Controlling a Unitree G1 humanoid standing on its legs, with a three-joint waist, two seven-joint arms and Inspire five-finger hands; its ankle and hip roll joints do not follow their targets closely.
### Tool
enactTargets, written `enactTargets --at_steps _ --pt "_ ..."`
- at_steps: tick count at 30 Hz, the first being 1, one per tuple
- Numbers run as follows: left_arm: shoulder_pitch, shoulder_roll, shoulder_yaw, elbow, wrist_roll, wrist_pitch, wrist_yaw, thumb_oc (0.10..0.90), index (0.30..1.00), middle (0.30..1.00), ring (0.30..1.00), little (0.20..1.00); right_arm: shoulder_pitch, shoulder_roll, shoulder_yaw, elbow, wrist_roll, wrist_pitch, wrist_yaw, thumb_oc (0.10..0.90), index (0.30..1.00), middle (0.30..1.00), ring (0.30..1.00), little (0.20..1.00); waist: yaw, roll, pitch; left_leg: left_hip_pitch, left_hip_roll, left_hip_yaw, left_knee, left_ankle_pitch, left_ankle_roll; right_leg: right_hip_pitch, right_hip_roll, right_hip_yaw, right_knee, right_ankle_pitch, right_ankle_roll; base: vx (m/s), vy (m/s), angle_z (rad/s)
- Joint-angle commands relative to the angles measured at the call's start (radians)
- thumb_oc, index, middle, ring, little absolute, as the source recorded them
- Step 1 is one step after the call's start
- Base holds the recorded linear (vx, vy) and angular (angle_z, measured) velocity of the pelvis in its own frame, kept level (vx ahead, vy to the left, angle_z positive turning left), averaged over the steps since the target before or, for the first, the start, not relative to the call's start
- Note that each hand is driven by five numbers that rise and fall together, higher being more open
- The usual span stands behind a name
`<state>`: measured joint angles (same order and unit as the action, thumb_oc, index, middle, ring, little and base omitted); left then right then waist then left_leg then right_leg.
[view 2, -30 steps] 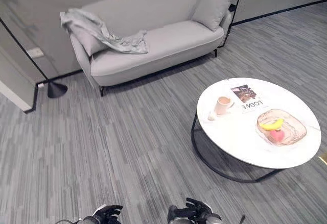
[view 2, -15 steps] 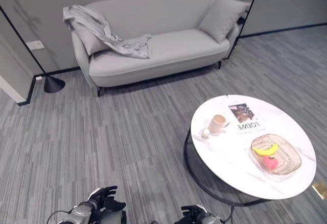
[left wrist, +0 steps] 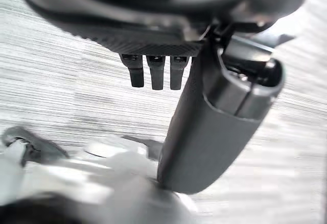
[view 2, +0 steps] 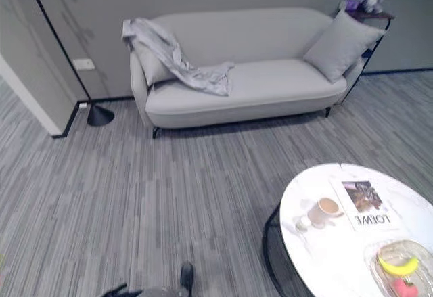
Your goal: Hang the clothes on the sofa on the clothes rack.
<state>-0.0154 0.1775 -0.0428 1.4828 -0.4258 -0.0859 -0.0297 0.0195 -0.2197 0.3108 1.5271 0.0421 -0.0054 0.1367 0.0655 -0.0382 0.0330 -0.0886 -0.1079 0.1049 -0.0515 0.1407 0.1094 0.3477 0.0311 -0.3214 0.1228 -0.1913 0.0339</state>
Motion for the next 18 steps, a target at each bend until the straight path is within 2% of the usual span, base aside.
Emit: enactTargets --at_steps 1,3,4,5,6,7,8,9,10,11,12,13,14,15,16,17,18 --pt "-0.02 -0.023 -0.059 -0.003 0.019 -0.015 -0.014 0.8 0.9 0.9 0.9 0.9 0.019 -0.008 -0.01 0.015 -0.022 0.034 0.024 0.8 0.9 0.9 0.9 0.9 0.037 -0.012 -0.008 0.058 -0.017 -0.043 -0.036 -0.105 -0.041 -0.127 -0.213 0.037 0.176 0.271 0.075 0.61 0.505 0.07" --pt "-0.037 -0.024 -0.103 -0.036 0.05 -0.02 -0.006 0.8 0.9 0.9 0.9 0.9 0.013 -0.019 -0.005 0.014 -0.041 0.04 0.008 0.8 0.9 0.9 0.9 0.9 0.02 -0.001 0.004 0.124 -0.072 -0.065 -0.036 -0.16 0.008 -0.198 -0.297 0.036 0.433 0.405 0.1 0.64 0.582 0.13" --pt "-0.069 -0.013 -0.154 -0.055 0.108 -0.016 -0.003 0.8 0.9 0.9 0.9 0.9 -0.008 -0.024 0.016 -0.011 -0.056 0.037 -0.002 0.8 0.9 0.9 0.9 0.9 -0.002 0.027 0.023 0.178 -0.085 -0.078 -0.036 -0.197 0.038 -0.292 -0.358 0.021 0.602 0.396 0.085 0.46 0.452 0.44" --pt "-0.071 -0.014 -0.154 -0.055 0.11 -0.015 -0.003 0.8 0.9 0.9 0.9 0.9 -0.008 -0.024 0.016 -0.011 -0.056 0.037 -0.002 0.8 0.9 0.9 0.9 0.9 0.0 0.025 0.024 0.178 -0.089 -0.077 -0.036 -0.2 0.039 -0.299 -0.363 0.029 0.612 0.392 0.089 0.35 0.3 0.52" --pt "-0.086 -0.012 -0.194 -0.061 0.163 -0.014 0.003 0.8 0.9 0.9 0.9 0.9 -0.031 -0.022 0.056 -0.039 -0.093 0.027 -0.026 0.8 0.9 0.9 0.9 0.9 -0.006 0.041 0.035 0.2 -0.076 -0.084 -0.036 -0.218 0.037 -0.351 -0.348 0.027 0.636 0.288 0.051 0.3 0.033 0.65" --pt "-0.109 -0.017 -0.238 -0.086 0.196 -0.024 0.013 0.8 0.9 0.9 0.9 0.9 -0.054 -0.023 0.108 -0.056 -0.161 0.019 -0.056 0.8 0.9 0.9 0.9 0.9 -0.014 0.06 0.05 0.225 -0.052 -0.105 -0.036 -0.218 0.023 -0.405 -0.281 0.022 0.577 0.161 0.019 0.42 -0.015 0.51" --pt "-0.124 -0.021 -0.269 -0.114 0.203 -0.037 0.025 0.8 0.9 0.9 0.9 0.9 -0.071 -0.022 0.13 -0.071 -0.188 0.016 -0.062 0.8 0.9 0.9 0.9 0.9 -0.022 0.071 0.061 0.24 -0.038 -0.121 -0.036 -0.226 0.011 -0.438 -0.226 0.032 0.489 0.119 0.012 0.37 -0.118 0.59" --pt "-0.135 -0.019 -0.277 -0.14 0.211 -0.041 0.023 0.8 0.9 0.9 0.9 0.9 -0.084 -0.024 0.124 -0.077 -0.174 0.02 -0.057 0.8 0.9 0.9 0.9 0.9 -0.022 0.081 0.065 0.247 -0.021 -0.127 -0.036 -0.231 0.001 -0.431 -0.199 0.025 0.396 0.113 0.02 0.29 -0.134 0.47" --pt "-0.146 -0.021 -0.289 -0.147 0.21 -0.05 0.024 0.8 0.9 0.9 0.9 0.9 -0.101 -0.024 0.108 -0.082 -0.135 0.019 -0.051 0.8 0.9 0.9 0.9 0.9 -0.026 0.088 0.073 0.252 -0.005 -0.123 -0.036 -0.234 -0.012 -0.437 -0.168 0.025 0.264 0.117 0.025 0.16 -0.093 0.57" --pt "-0.147 -0.021 -0.289 -0.147 0.21 -0.05 0.024 0.8 0.9 0.9 0.9 0.9 -0.102 -0.024 0.108 -0.081 -0.135 0.019 -0.051 0.8 0.9 0.9 0.9 0.9 -0.025 0.09 0.074 0.251 -0.002 -0.122 -0.036 -0.234 -0.013 -0.432 -0.164 0.023 0.254 0.122 0.022 0.2 -0.117 0.51" --pt "-0.136 -0.008 -0.309 -0.149 0.206 -0.058 0.029 0.8 0.9 0.9 0.9 0.9 -0.122 -0.019 0.093 -0.144 -0.045 0.003 -0.038 0.8 0.9 0.9 0.9 0.9 -0.027 0.089 0.071 0.26 0.01 -0.112 -0.036 -0.242 -0.025 -0.439 -0.118 0.043 0.038 0.179 0.026 0.33 -0.224 0.17" --pt "-0.15 0.014 -0.286 -0.12 0.223 -0.054 0.029 0.8 0.9 0.9 0.9 0.9 -0.104 -0.001 0.113 -0.262 0.019 -0.01 -0.027 0.8 0.9 0.9 0.9 0.9 -0.04 0.049 0.079 0.278 0.02 -0.092 -0.036 -0.264 -0.042 -0.443 -0.076 0.14 -0.189 0.249 0.054 0.33 -0.221 0.0" --pt "-0.15 0.014 -0.286 -0.12 0.223 -0.054 0.029 0.8 0.9 0.9 0.9 0.9 -0.104 -0.001 0.113 -0.263 0.019 -0.01 -0.027 0.8 0.9 0.9 0.9 0.9 -0.039 0.049 0.079 0.278 0.019 -0.09 -0.036 -0.264 -0.042 -0.441 -0.076 0.141 -0.195 0.253 0.054 0.5 -0.323 -0.13" --pt "-0.137 0.02 -0.262 -0.085 0.256 -0.046 0.026 0.8 0.9 0.9 0.9 0.9 -0.063 0.039 0.135 -0.308 0.055 0.001 0.005 0.8 0.9 0.9 0.9 0.9 -0.034 0.016 0.08 0.314 0.031 -0.082 -0.036 -0.295 -0.052 -0.518 -0.055 0.231 -0.21 0.256 0.083 0.45 -0.234 -0.17" --pt "-0.126 0.021 -0.251 -0.074 0.254 -0.051 0.029 0.8 0.9 0.9 0.9 0.9 -0.044 0.048 0.127 -0.32 0.108 -0.001 0.017 0.8 0.9 0.9 0.9 0.9 -0.033 0.013 0.079 0.33 0.034 -0.089 -0.036 -0.303 -0.054 -0.532 -0.049 0.25 -0.21 0.257 0.087 0.45 -0.234 -0.23" --pt "-0.126 0.021 -0.251 -0.074 0.254 -0.051 0.029 0.8 0.9 0.9 0.9 0.9 -0.044 0.048 0.126 -0.32 0.108 -0.001 0.017 0.8 0.9 0.9 0.9 0.9 -0.031 0.012 0.077 0.328 0.033 -0.087 -0.036 -0.302 -0.054 -0.534 -0.049 0.252 -0.21 0.257 0.087 0.36 -0.141 -0.31" --pt "-0.11 0.021 -0.229 -0.057 0.243 -0.053 0.03 0.8 0.9 0.9 0.9 0.9 -0.018 0.061 0.104 -0.327 0.177 -0.002 0.03 0.8 0.9 0.9 0.9 0.9 -0.033 0.009 0.076 0.352 0.035 -0.102 -0.036 -0.312 -0.055 -0.524 -0.046 0.264 -0.21 0.267 0.084 0.67 -0.254 -0.11"
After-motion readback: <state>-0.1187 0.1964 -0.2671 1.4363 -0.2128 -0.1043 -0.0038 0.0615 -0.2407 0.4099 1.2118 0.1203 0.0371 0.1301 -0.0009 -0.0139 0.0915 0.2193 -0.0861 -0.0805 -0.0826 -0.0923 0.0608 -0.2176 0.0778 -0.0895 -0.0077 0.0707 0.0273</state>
